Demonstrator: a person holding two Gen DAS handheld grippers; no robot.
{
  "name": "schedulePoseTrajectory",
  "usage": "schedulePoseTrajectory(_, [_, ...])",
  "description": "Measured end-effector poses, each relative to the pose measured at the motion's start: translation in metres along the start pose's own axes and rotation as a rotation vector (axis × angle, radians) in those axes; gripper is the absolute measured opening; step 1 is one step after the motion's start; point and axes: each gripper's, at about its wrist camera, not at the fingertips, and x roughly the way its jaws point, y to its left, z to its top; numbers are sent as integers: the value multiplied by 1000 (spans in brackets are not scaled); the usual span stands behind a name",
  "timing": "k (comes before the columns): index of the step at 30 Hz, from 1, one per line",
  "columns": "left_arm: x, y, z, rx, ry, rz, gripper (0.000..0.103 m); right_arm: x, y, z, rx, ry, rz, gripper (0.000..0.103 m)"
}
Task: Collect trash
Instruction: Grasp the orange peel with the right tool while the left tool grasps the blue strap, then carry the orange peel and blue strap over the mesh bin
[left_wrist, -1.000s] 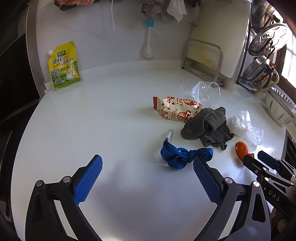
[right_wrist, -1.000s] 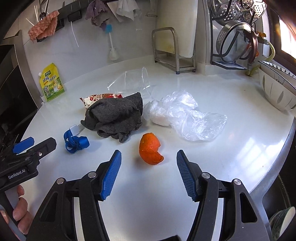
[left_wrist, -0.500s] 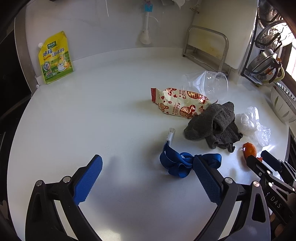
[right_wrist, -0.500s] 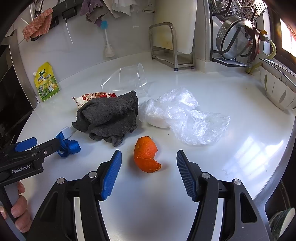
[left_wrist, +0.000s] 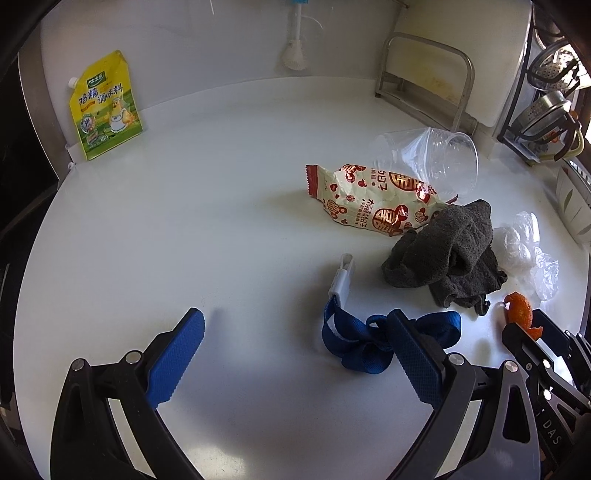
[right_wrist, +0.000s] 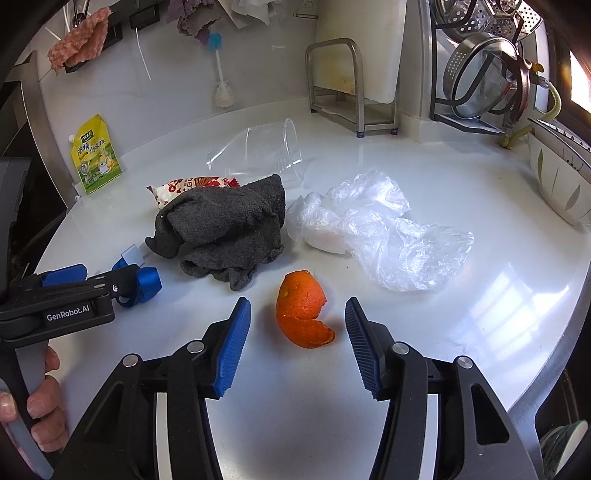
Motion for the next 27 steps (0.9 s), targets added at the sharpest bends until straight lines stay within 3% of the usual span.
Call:
schedulePoseTrajectory(2, [1,-2,2,8,-3,11,94,1,0,0,-1,4,2,47])
schedulePoseTrajectory(7, [2,-3,2,7,1,-13,68,2,2,1,-13,4,3,35])
schedulePoseTrajectory(10, [0,-5,1,14,-10,-19,49,2,4,0,-26,1,-4,24])
schedulePoseTrajectory(12, [-3,-9,-1,33,-17,-33,27,1,4,0,-27,-2,-1,23])
schedulePoseTrajectory(14, [-5,-13,-4,51,-24,-36,17,1,5,-1,-29,-5,3,21])
schedulePoseTrajectory(18, [-11,-11,-7,48,-35,-67,7,-3,7,-4,-28,-11,22,18])
schedulePoseTrajectory(27, [-45,-6,-34,79,-98,-105,6,-25,9,-30,17,-40,62,17])
